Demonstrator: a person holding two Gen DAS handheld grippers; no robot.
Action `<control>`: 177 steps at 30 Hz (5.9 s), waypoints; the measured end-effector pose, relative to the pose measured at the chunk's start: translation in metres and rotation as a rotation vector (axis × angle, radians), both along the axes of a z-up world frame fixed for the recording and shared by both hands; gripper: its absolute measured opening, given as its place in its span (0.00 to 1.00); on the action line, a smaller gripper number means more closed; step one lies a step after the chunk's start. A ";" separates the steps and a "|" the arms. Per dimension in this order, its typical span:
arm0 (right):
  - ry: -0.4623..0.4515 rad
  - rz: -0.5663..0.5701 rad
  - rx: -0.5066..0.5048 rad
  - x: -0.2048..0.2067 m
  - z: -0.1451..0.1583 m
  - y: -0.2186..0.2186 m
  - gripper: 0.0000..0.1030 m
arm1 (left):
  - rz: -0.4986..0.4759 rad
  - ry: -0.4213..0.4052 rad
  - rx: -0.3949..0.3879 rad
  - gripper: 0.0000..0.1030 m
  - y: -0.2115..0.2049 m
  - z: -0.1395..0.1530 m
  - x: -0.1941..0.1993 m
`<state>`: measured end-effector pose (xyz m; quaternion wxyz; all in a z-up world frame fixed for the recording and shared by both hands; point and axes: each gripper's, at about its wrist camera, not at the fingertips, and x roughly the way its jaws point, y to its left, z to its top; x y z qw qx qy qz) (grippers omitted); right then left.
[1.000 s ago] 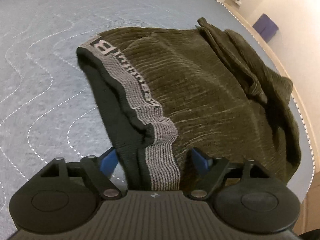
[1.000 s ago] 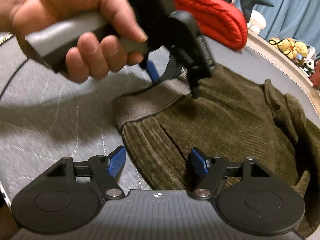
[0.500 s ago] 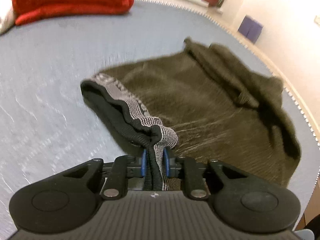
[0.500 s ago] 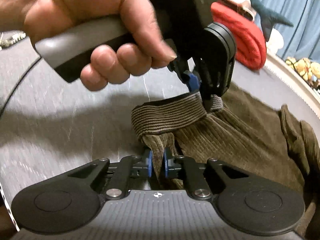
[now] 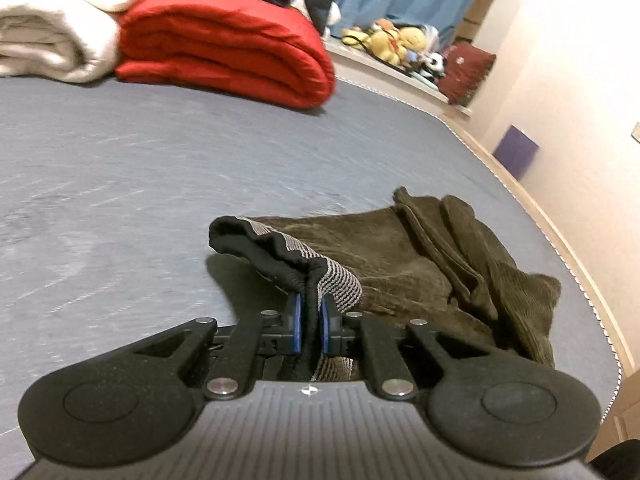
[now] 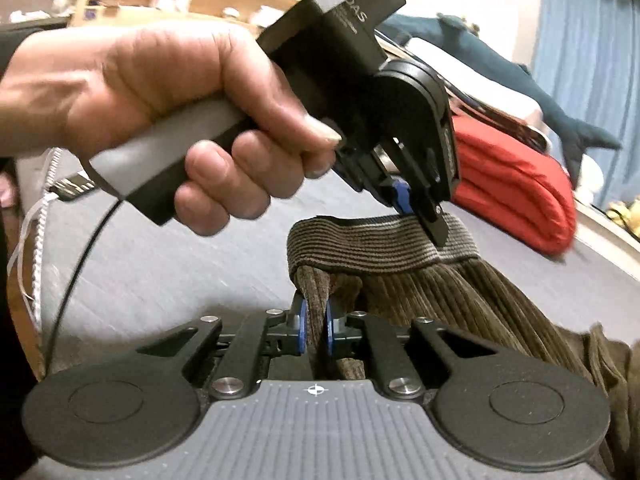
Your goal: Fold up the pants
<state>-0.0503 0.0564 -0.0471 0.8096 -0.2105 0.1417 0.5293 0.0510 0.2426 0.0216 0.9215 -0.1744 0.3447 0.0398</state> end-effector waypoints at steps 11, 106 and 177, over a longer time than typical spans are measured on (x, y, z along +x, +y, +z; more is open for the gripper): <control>0.036 0.154 0.103 -0.026 0.011 0.028 0.09 | 0.089 -0.016 0.015 0.09 0.048 0.021 -0.067; 0.312 -0.866 -0.133 0.198 0.009 -0.330 0.03 | -0.121 0.059 0.121 0.29 -0.164 -0.002 -0.005; 0.643 -1.385 0.889 0.232 -0.041 -0.652 0.31 | -0.608 0.305 0.176 0.41 -0.276 -0.095 0.009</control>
